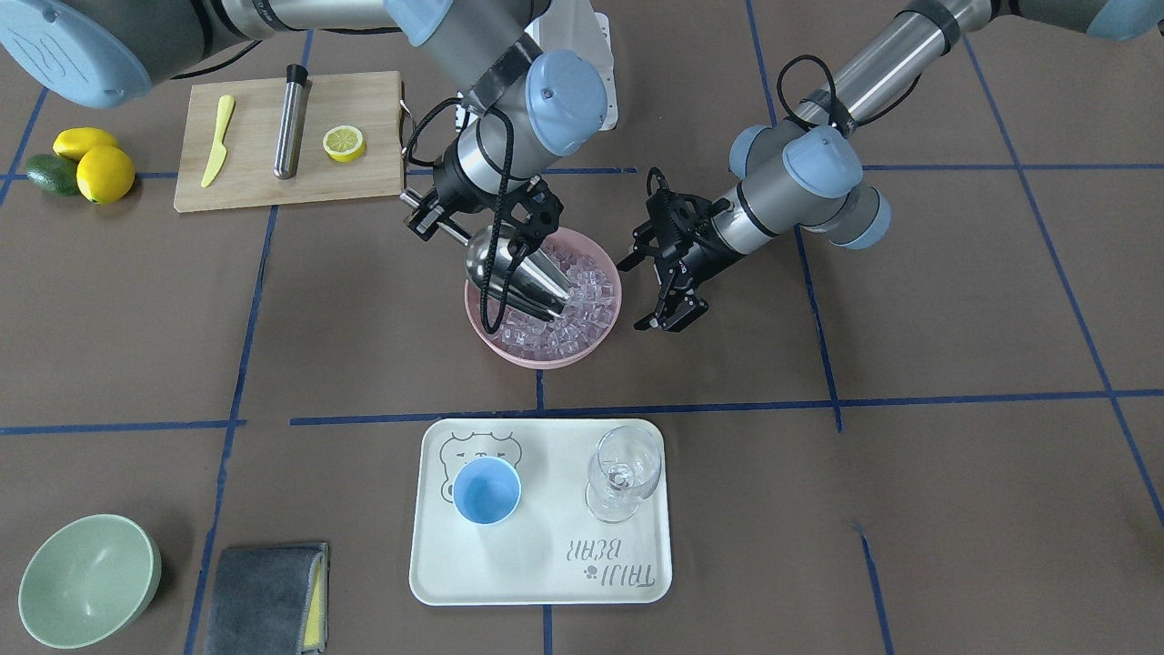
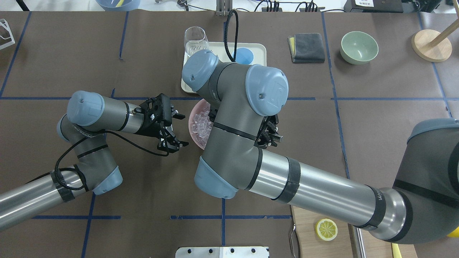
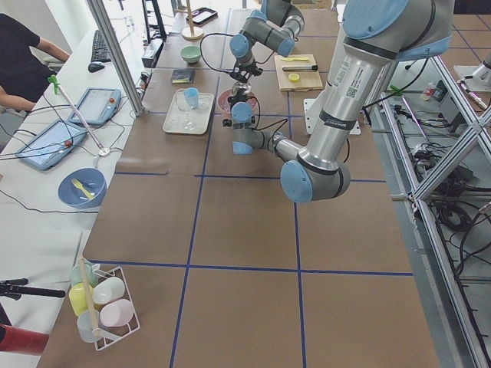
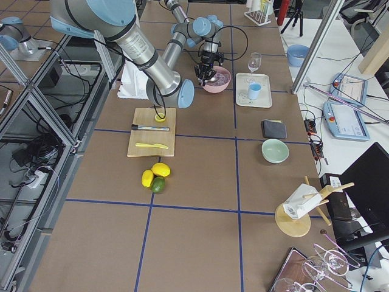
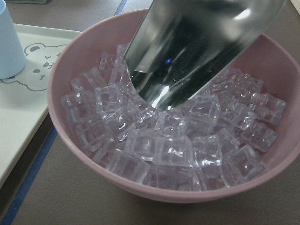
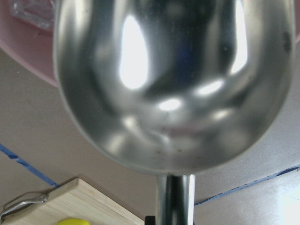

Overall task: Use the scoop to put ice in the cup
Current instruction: 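Push the scoop into the ice cubes with the right gripper, then scoop up ice cubes and raise the scoop out of the bowl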

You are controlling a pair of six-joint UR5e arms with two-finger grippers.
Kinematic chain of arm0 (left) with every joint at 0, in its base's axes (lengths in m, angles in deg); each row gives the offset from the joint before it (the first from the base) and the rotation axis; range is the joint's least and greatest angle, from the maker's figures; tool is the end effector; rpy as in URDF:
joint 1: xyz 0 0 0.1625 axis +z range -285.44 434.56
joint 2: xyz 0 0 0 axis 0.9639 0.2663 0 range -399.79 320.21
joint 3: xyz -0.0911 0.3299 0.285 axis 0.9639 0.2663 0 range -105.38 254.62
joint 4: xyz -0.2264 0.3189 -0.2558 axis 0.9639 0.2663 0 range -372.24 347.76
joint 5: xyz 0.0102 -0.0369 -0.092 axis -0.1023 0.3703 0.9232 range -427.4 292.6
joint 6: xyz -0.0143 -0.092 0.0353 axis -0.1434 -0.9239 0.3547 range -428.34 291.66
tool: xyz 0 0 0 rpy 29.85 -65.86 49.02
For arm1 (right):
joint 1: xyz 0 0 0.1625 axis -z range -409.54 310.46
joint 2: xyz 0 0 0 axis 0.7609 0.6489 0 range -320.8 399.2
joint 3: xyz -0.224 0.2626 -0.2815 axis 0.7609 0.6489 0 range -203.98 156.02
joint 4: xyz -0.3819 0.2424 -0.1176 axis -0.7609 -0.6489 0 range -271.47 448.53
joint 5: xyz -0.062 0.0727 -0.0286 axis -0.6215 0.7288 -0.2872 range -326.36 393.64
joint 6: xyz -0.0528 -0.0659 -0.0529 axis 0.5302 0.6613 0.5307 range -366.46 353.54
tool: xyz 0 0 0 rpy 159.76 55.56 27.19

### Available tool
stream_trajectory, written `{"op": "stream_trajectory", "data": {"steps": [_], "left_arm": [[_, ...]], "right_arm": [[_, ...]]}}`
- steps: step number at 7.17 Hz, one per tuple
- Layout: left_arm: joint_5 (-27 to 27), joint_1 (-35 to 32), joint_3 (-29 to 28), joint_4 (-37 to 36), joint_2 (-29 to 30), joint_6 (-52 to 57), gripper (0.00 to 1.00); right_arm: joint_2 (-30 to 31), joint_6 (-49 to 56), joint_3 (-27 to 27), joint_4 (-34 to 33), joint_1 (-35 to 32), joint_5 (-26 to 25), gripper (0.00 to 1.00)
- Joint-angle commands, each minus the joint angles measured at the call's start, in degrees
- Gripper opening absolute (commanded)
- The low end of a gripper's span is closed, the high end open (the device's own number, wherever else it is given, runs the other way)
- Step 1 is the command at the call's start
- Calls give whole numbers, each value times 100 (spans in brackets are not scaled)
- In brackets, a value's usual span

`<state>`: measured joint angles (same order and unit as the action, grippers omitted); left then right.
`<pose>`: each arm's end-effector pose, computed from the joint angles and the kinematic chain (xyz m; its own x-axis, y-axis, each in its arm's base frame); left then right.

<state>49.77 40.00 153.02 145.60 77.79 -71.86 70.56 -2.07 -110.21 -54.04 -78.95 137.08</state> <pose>0.5560 -0.4895 0.3444 0.1359 0.9846 -0.1101 -0.0804 0.1217 0.9893 -0.5920 -0.4602 0.1208 0.4014 -0.8870 0.2285 0.9039 0.4239 0.0578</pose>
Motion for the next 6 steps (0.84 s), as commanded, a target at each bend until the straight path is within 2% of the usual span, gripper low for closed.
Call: {"op": "stream_trajectory", "data": {"steps": [1,2,6], "left_arm": [[-2,1,0,28,-16,0,100],[7,1,0,28,-16,0,100],[7,1,0,107,-42,0,100]], "right_arm": [[-164,376,37,-400,-13,-191,0],[-269,509,36,-699,-21,-340,0],[-235,615,220,-711,101,-604,0]]}}
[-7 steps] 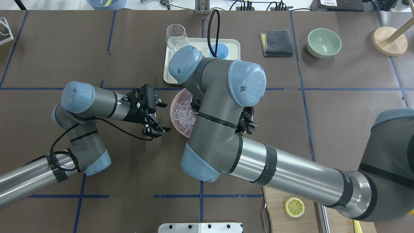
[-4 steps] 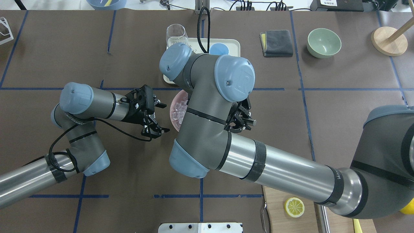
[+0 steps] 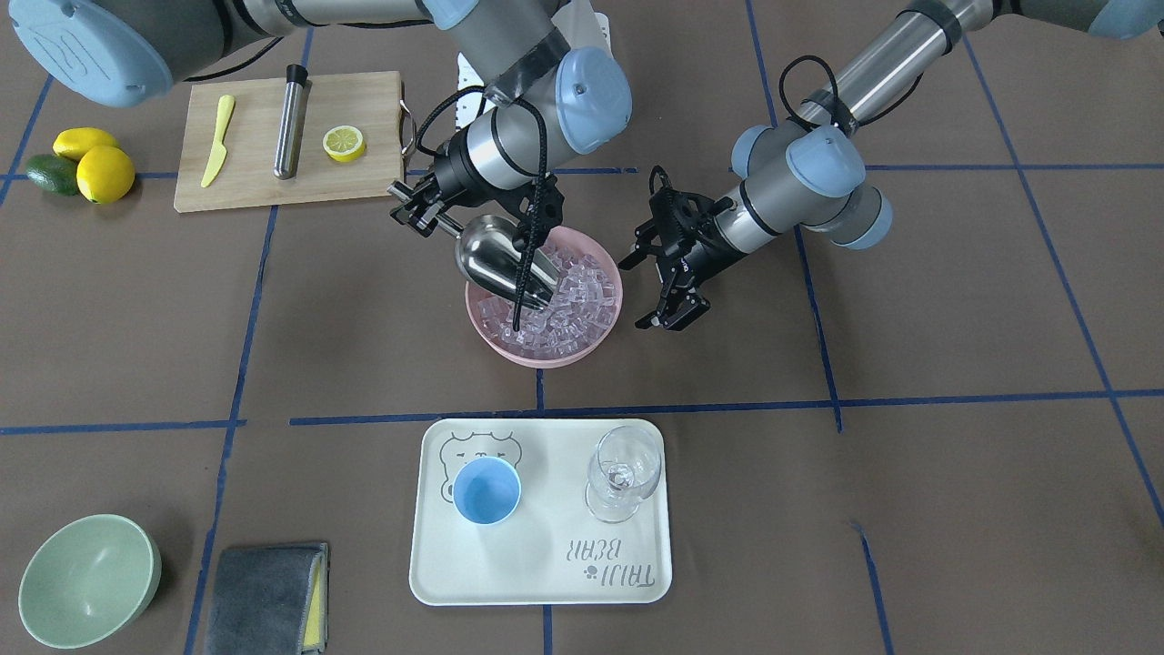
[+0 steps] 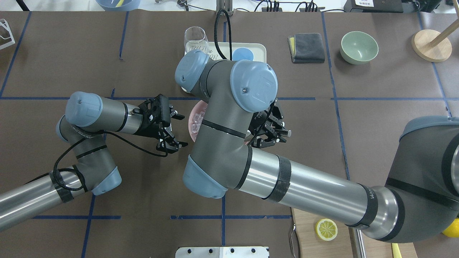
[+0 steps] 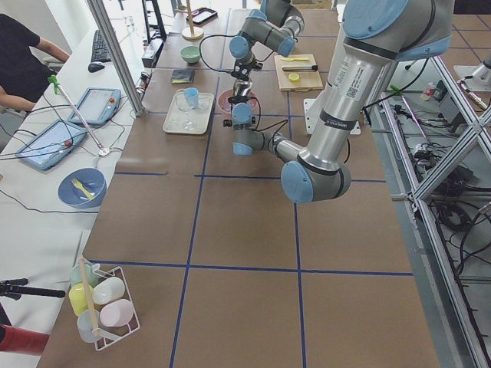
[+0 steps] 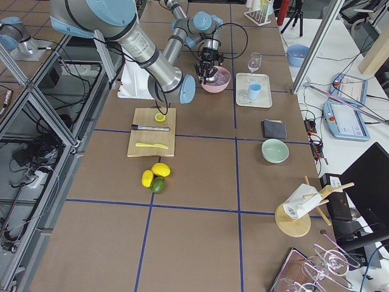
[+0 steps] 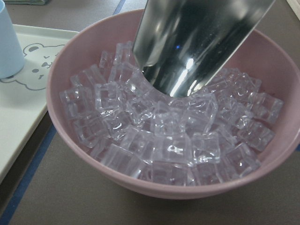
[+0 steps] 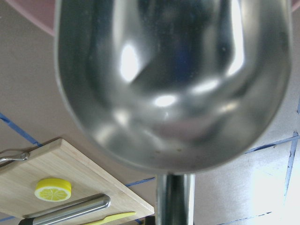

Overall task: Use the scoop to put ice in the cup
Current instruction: 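Scoop up ice cubes and raise the scoop out of the bowl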

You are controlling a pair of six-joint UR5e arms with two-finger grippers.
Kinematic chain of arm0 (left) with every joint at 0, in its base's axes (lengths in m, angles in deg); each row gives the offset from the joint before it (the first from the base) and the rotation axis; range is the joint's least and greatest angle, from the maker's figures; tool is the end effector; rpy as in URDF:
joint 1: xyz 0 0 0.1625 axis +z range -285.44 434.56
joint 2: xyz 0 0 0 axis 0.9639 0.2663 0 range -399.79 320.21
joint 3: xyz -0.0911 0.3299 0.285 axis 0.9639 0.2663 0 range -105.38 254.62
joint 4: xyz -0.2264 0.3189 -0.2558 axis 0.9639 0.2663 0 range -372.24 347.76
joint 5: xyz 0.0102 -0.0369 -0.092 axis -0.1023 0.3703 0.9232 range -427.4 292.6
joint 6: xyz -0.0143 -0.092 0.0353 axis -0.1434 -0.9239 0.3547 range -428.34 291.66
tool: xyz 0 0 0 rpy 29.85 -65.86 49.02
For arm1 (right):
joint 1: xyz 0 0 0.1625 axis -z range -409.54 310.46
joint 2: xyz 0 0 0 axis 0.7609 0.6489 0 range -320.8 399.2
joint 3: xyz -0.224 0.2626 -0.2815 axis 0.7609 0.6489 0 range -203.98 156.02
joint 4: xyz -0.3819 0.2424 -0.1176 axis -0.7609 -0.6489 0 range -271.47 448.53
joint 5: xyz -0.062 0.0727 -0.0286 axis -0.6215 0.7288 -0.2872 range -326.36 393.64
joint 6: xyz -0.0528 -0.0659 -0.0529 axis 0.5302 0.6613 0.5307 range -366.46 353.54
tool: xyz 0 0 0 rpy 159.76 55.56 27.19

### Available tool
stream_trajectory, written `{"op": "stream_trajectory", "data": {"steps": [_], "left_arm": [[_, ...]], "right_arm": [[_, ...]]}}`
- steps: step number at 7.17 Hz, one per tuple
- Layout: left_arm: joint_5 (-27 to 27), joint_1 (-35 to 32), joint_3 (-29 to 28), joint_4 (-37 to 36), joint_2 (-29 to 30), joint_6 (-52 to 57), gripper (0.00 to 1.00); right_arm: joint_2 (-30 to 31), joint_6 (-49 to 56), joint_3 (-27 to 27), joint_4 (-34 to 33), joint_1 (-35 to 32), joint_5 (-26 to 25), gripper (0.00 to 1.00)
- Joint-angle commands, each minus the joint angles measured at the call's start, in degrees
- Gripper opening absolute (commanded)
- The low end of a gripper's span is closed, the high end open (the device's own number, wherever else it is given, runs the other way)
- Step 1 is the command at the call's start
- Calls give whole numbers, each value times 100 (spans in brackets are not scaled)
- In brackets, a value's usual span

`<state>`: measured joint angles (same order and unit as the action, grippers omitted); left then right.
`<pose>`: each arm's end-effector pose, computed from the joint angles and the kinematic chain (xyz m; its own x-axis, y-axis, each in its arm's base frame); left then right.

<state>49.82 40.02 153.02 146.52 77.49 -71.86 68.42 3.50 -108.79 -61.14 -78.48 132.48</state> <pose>0.5542 -0.4879 0.3467 0.1337 0.9854 -0.1053 -0.0717 0.1156 0.9907 -0.5855 -0.4586 0.1157 0.3293 -0.9300 0.1633 0.9441 0.3266 -0.0436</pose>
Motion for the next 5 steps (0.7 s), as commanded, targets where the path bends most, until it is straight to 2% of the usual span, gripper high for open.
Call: {"op": "stream_trajectory", "data": {"steps": [1,3,5], "left_arm": [[2,0,0,15,-12,0,100],[2,0,0,85,-12,0,100],[2,0,0,85,-12,0,100]], "right_arm": [[-56,58,95,25,73,-137,0],[-13,23,436,733,117,-84,0],[-4,14,386,851,108,29,0]]}}
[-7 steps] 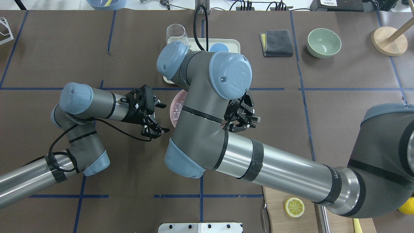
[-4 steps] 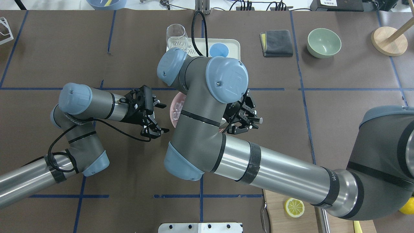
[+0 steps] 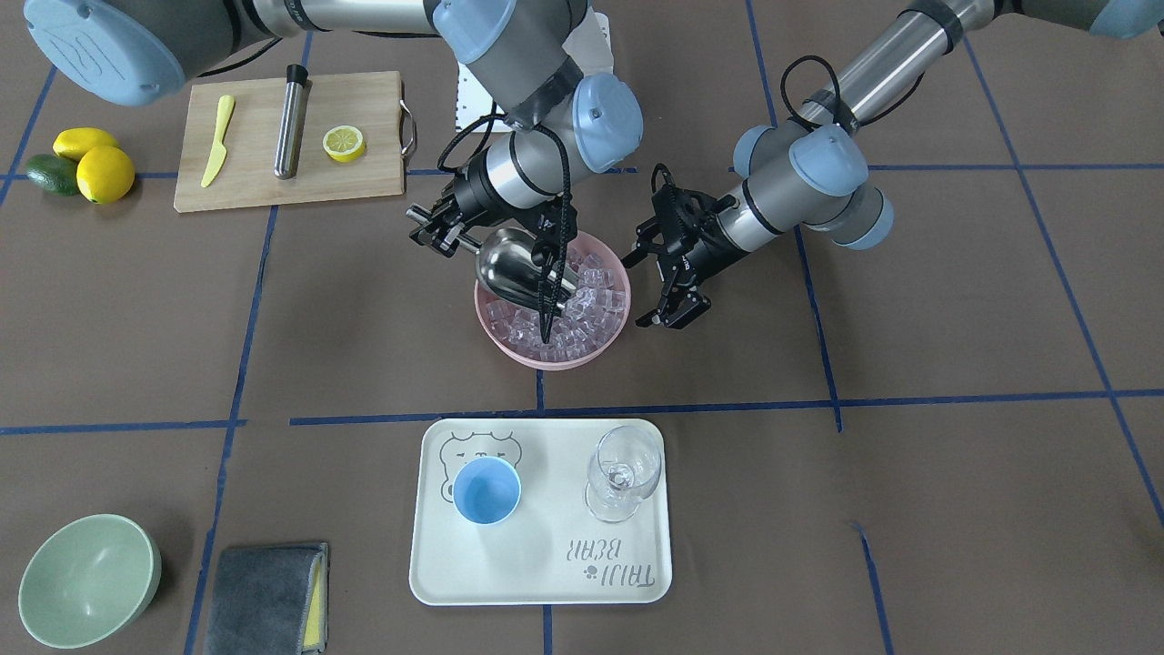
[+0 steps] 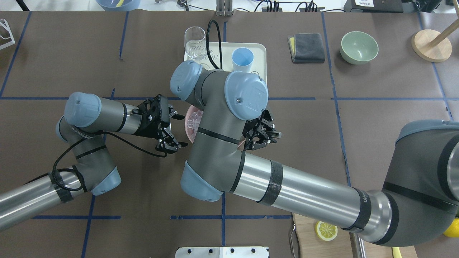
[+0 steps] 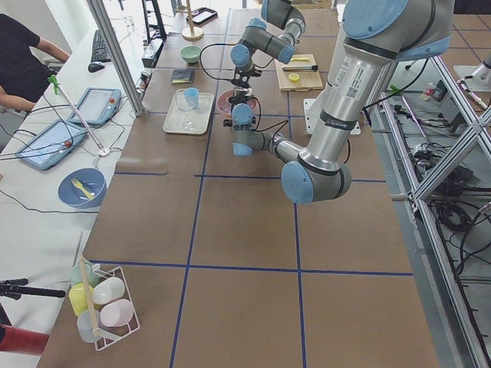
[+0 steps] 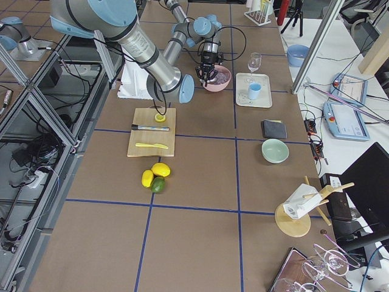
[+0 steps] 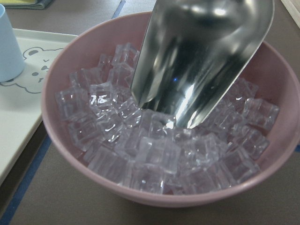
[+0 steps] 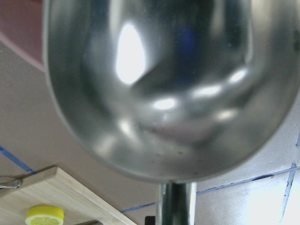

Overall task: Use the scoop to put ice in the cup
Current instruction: 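Scoop up ice cubes and raise the scoop out of the bowl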

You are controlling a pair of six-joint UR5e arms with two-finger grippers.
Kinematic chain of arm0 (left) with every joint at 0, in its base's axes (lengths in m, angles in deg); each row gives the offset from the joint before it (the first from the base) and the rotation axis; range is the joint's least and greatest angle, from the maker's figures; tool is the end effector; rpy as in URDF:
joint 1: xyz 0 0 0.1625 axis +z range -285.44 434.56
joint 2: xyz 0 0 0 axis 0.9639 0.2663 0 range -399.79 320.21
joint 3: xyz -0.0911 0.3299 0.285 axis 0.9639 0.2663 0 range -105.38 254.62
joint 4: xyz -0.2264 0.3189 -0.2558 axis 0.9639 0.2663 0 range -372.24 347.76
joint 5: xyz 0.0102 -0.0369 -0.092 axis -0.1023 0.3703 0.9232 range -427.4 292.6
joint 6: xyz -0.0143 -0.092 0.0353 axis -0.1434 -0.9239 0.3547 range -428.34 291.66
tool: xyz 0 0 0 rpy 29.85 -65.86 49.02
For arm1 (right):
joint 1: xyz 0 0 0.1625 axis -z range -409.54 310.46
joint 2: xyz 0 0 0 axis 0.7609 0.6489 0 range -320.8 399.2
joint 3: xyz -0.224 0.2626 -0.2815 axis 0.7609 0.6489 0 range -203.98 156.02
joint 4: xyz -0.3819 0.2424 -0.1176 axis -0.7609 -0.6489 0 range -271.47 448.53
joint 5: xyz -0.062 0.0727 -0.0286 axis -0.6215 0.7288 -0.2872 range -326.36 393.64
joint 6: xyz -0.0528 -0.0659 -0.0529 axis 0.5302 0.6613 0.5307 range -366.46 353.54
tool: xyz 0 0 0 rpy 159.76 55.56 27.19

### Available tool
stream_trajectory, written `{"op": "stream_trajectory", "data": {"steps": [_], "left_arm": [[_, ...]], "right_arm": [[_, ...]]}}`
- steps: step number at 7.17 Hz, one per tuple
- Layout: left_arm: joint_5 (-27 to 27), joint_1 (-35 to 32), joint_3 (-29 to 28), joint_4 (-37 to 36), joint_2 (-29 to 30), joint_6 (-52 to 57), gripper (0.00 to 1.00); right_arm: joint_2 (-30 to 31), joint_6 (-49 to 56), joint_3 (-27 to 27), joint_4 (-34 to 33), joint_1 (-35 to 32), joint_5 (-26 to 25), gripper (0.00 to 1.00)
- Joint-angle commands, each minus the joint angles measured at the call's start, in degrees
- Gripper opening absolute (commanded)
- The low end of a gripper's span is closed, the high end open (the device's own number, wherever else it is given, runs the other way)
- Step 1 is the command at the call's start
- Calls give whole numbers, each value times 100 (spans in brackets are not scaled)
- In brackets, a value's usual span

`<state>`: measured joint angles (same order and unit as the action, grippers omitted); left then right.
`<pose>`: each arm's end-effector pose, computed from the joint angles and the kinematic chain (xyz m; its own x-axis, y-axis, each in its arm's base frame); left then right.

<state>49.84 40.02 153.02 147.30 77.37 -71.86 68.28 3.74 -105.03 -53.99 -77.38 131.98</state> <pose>0.5529 -0.4869 0.3469 0.1324 0.9861 -0.1002 -0.0623 0.1092 0.9921 -0.6200 -0.4619 0.1257 0.2993 -0.9432 0.1445 0.9523 0.3047 0.0162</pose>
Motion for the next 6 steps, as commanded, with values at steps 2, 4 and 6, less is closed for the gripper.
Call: {"op": "stream_trajectory", "data": {"steps": [2,4,6], "left_arm": [[0,0,9,7,0,0,100],[0,0,26,16,0,0,100],[0,-9,44,16,0,0,100]], "right_arm": [[150,-80,1,505,-2,247,0],[299,-106,1,793,-11,318,0],[379,-229,-7,1016,-38,511,0]]}}
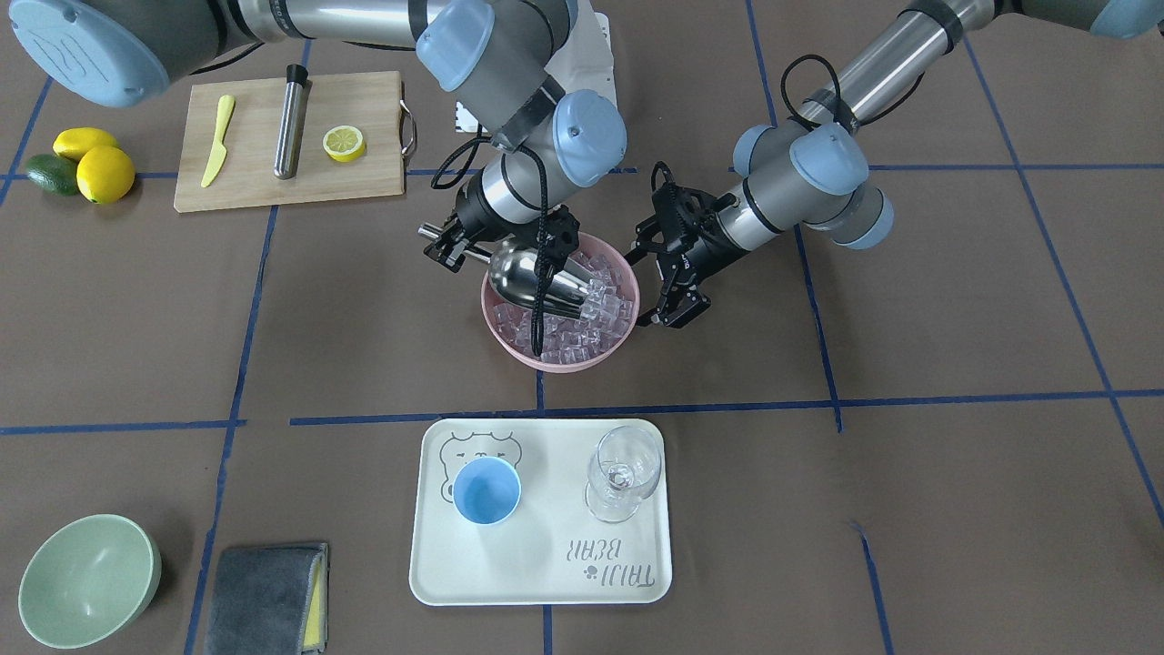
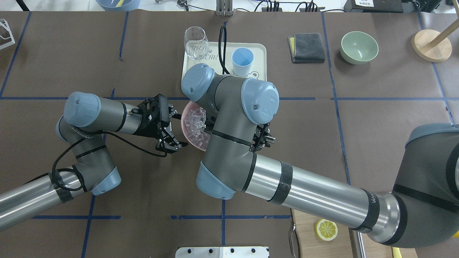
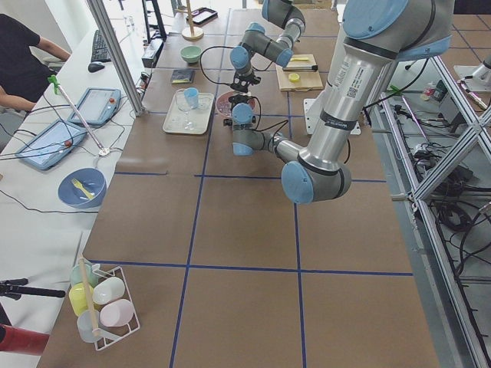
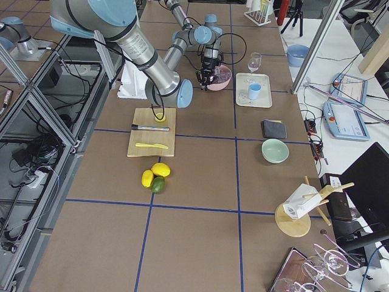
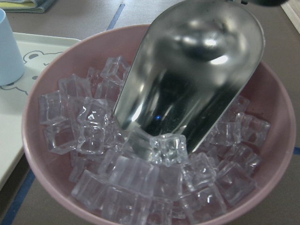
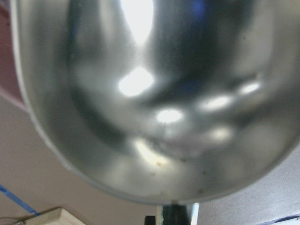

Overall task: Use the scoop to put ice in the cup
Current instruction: 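Scoop up ice cubes and raise the scoop out of the bowl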

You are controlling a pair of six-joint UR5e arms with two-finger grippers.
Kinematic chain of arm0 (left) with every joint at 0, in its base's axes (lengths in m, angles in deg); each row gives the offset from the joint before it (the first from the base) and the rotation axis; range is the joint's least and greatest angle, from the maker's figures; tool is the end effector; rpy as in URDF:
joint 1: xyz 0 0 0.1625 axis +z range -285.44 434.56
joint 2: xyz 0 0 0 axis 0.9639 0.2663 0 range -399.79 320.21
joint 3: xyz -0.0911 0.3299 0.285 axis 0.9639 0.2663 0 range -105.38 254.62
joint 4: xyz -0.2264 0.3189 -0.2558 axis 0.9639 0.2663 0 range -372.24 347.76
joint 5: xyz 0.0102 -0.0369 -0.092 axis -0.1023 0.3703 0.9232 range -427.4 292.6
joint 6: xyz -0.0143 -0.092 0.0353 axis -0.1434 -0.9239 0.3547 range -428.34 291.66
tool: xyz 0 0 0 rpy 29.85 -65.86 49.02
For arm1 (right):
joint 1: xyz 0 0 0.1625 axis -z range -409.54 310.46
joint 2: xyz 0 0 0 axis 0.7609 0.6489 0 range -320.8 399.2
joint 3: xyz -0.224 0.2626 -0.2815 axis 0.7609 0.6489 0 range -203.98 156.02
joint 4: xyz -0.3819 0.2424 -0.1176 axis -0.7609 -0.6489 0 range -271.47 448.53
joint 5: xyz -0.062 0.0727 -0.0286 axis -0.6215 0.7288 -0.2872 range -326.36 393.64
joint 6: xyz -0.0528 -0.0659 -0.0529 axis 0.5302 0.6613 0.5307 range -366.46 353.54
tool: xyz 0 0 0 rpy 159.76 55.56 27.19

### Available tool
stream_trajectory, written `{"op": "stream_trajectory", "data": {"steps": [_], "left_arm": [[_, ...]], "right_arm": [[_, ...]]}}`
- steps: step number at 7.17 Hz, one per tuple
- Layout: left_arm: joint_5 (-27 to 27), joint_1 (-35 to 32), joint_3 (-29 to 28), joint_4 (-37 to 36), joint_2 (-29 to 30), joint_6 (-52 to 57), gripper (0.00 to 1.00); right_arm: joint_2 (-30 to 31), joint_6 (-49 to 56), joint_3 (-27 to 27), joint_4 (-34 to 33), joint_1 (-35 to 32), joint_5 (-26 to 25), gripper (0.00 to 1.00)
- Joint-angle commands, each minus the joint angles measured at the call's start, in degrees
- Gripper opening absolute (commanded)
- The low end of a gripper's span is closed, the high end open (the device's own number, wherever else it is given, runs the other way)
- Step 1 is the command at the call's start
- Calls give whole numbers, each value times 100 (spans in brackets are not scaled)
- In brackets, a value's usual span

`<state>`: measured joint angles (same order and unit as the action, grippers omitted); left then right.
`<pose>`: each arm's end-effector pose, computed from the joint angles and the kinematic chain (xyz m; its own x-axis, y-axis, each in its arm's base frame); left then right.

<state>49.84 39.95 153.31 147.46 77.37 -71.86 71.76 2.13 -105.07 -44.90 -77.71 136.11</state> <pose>0.5512 -0.4869 0.3439 0.1330 0.9864 -0.0966 -0.0558 0.1048 0.9929 -0.6348 -0.4668 0.1546 0.3078 -0.9303 0.1994 0.9346 0.3349 0.1200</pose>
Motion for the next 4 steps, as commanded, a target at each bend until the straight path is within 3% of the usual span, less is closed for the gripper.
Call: {"op": "stream_trajectory", "data": {"steps": [1,4], "left_arm": [[0,-11,24,9,0,0,100],[9,-20,42,9,0,0,100]], "right_arm": [[31,-164,-3,141,-5,106,0],[223,-350,-3,588,-5,351,0]]}}
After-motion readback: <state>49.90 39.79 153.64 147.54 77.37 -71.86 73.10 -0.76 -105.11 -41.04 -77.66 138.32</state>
